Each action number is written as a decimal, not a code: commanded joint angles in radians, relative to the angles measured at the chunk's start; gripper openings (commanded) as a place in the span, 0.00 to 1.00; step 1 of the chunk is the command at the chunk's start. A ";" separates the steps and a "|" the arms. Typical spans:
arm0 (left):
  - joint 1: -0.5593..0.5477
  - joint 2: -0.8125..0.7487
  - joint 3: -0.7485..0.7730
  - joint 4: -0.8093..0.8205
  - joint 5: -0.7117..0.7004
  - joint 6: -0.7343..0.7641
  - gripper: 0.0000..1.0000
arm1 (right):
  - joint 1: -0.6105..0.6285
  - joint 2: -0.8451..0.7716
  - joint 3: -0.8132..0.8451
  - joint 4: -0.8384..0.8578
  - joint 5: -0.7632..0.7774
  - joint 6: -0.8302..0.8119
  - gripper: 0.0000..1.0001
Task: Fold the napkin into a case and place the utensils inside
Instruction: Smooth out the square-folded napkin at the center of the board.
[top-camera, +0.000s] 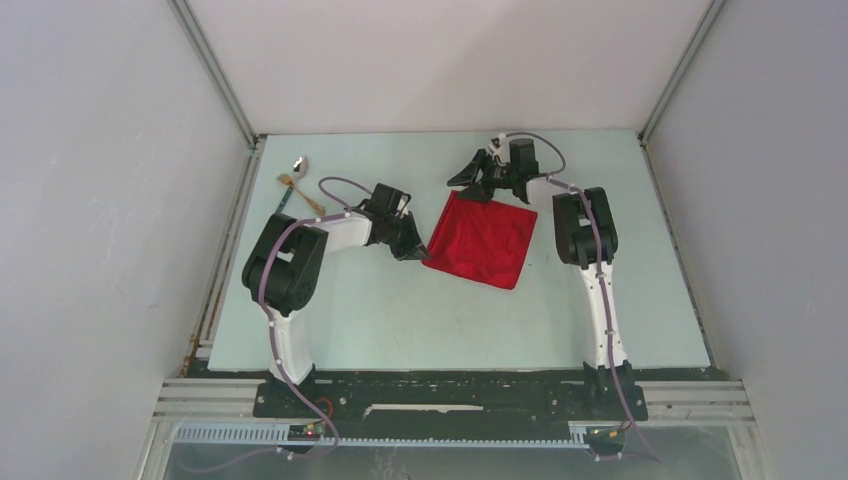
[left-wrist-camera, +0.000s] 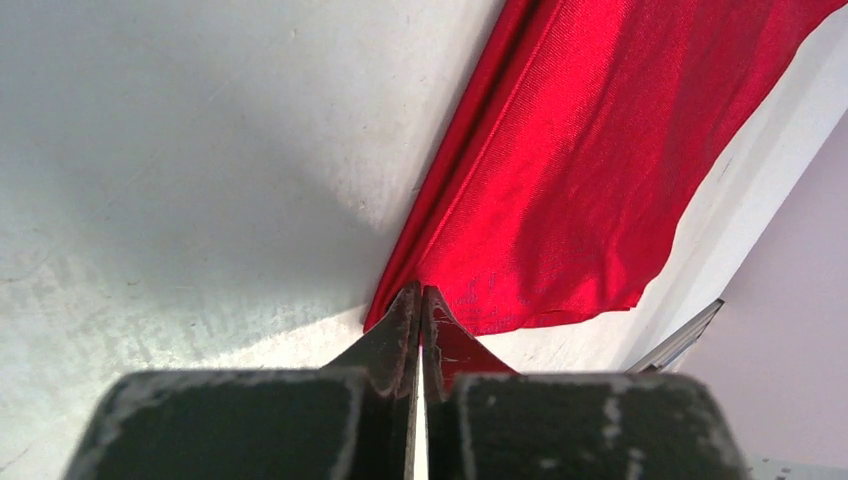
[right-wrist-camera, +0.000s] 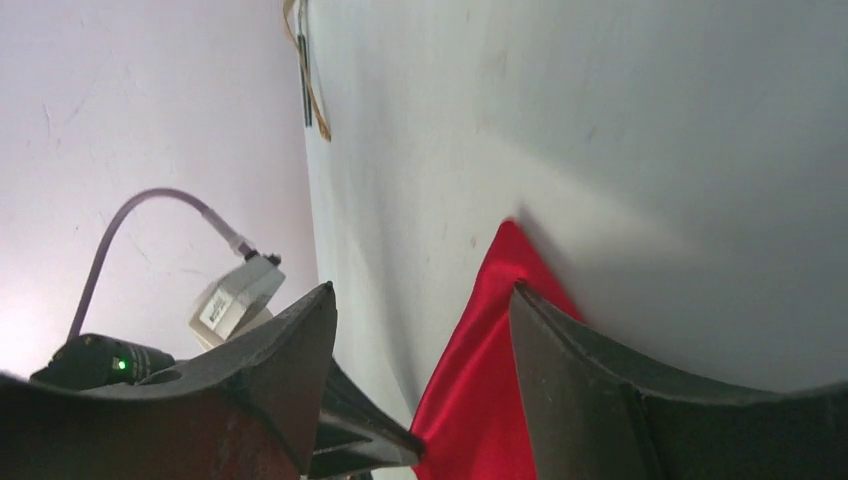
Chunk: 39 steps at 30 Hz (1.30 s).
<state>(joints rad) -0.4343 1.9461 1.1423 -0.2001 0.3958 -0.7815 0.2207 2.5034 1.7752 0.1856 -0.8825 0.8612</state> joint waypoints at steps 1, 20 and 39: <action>0.000 0.000 0.026 -0.093 -0.033 0.057 0.04 | -0.041 0.092 0.215 -0.198 -0.069 -0.125 0.72; -0.012 -0.012 0.116 -0.067 0.106 -0.015 0.18 | -0.206 -0.428 -0.351 -0.310 -0.150 -0.307 0.75; 0.005 0.028 0.048 -0.099 -0.062 0.054 0.19 | -0.357 -0.289 -0.084 -0.639 0.136 -0.486 0.73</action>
<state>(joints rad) -0.4355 1.9827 1.1908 -0.2489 0.4160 -0.7818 -0.1150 2.2650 1.5768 -0.3019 -0.8829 0.4686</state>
